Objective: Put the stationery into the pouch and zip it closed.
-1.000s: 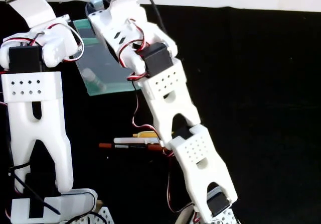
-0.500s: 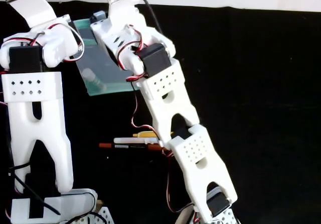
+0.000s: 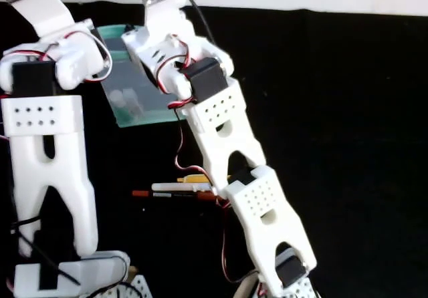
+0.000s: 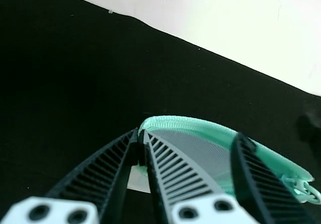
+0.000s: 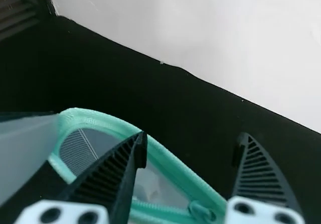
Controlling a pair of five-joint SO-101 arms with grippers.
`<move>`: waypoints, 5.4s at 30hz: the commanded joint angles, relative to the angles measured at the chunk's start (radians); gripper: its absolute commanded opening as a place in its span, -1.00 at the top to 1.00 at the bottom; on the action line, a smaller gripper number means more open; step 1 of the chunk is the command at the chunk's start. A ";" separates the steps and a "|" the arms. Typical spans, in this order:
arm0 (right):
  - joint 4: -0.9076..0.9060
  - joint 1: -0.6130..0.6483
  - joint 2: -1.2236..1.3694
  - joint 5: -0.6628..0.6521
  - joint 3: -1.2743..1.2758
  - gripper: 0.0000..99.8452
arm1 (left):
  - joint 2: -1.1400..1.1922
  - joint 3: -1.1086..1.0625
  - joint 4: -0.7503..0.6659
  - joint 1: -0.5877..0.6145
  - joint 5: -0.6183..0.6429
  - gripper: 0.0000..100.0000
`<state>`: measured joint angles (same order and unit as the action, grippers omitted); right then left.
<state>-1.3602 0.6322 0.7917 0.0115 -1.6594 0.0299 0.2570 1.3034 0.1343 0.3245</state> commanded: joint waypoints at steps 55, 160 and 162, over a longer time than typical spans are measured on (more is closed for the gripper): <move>-0.403 -0.179 -0.576 -0.428 0.917 0.47 | 0.082 -0.019 0.009 -0.005 0.005 0.99; 0.130 0.042 -0.668 -0.454 1.646 0.98 | 0.200 0.059 0.017 -0.015 0.003 0.99; 0.130 0.013 -0.697 -0.419 1.647 0.98 | 0.200 0.059 0.017 -0.015 0.003 0.99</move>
<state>-1.2175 0.6935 0.1857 -0.4626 0.0069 0.1266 0.3337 1.3019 0.1266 0.3245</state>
